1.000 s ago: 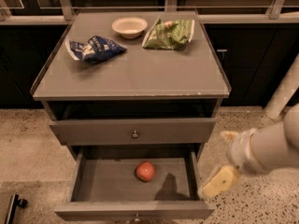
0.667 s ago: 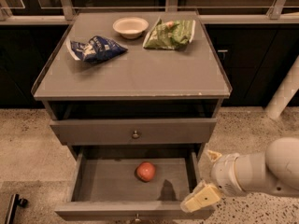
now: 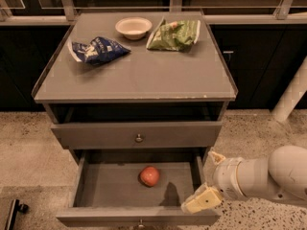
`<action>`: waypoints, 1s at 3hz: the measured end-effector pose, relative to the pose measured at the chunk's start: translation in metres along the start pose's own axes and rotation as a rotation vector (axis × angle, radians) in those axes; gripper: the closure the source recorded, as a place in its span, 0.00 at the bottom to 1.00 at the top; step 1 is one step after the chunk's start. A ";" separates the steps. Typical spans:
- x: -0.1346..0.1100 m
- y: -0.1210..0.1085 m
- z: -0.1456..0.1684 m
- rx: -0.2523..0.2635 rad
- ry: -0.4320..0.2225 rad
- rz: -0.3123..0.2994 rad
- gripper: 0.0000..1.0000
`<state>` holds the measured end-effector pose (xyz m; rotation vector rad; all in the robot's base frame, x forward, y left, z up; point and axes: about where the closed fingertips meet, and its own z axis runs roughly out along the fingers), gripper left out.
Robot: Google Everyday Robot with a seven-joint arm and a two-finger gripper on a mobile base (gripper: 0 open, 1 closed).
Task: Pick apple from middle drawer and place on counter
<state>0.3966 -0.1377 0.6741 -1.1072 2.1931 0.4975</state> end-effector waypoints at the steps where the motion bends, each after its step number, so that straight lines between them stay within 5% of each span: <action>1: 0.022 0.019 0.024 0.008 -0.024 0.066 0.00; 2: 0.047 0.016 0.058 0.062 -0.059 0.142 0.00; 3: 0.047 0.000 0.059 0.122 -0.072 0.148 0.00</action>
Offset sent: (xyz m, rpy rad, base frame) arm 0.0010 0.0097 -0.1275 0.1056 -0.0223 -0.3026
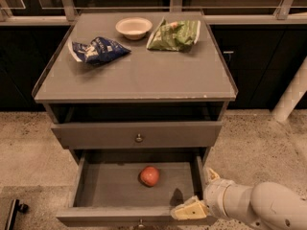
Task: Pick apple from middle drawer and place on counter
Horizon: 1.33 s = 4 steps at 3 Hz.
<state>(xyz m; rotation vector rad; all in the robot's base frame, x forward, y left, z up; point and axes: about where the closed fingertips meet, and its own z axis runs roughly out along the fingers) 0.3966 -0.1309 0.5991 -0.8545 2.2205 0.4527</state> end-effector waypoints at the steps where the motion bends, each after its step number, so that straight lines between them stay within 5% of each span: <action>1: 0.000 0.000 0.000 0.000 0.000 0.000 0.00; 2: 0.002 -0.003 0.023 -0.013 -0.028 0.027 0.00; 3: -0.013 -0.012 0.088 -0.010 -0.124 0.022 0.00; 4: -0.011 -0.013 0.090 -0.004 -0.126 0.029 0.00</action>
Offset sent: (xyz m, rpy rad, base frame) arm 0.0355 0.0225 -0.0518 0.1166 0.0008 -0.0390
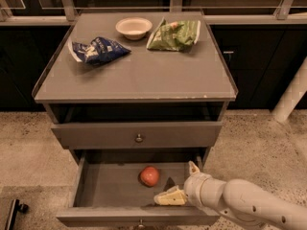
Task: Pick apple from middle drawer and place on counter
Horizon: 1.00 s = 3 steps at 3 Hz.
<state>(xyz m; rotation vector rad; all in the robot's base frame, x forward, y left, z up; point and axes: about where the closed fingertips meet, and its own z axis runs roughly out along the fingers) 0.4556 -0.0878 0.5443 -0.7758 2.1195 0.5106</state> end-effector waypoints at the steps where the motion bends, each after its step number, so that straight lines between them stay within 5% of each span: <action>1: 0.003 0.001 0.002 0.015 0.013 0.007 0.00; 3: 0.023 -0.013 0.076 0.040 0.001 -0.014 0.00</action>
Offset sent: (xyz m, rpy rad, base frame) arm 0.0240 0.0186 -0.0551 -0.0407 0.0122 -0.0710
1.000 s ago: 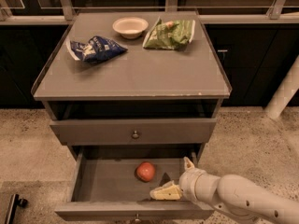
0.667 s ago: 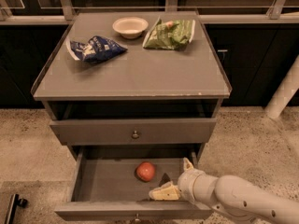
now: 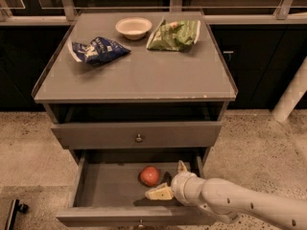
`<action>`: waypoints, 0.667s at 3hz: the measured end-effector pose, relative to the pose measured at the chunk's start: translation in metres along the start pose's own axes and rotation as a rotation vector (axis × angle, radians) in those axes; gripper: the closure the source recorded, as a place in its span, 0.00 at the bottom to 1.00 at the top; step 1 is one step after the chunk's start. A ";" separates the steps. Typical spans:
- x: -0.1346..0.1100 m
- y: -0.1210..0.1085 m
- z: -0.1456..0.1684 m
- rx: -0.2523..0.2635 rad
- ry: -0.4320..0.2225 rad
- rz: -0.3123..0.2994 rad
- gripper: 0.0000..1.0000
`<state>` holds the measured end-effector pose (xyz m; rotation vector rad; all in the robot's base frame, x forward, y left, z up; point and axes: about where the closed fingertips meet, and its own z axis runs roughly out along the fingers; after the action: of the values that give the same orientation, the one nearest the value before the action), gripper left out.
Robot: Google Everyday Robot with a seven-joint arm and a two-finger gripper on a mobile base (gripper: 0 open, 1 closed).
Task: Pick apple from middle drawer and place on counter
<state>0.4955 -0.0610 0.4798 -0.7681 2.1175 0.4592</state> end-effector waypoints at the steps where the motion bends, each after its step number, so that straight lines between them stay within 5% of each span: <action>1: 0.003 -0.001 0.012 -0.012 0.007 -0.004 0.00; 2: -0.001 -0.004 0.029 -0.024 0.000 -0.032 0.00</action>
Offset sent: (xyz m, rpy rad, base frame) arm 0.0385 0.0227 -0.0260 -0.0150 -0.0337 0.0652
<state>0.5153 -0.0470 0.4627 -0.8140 2.0999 0.4682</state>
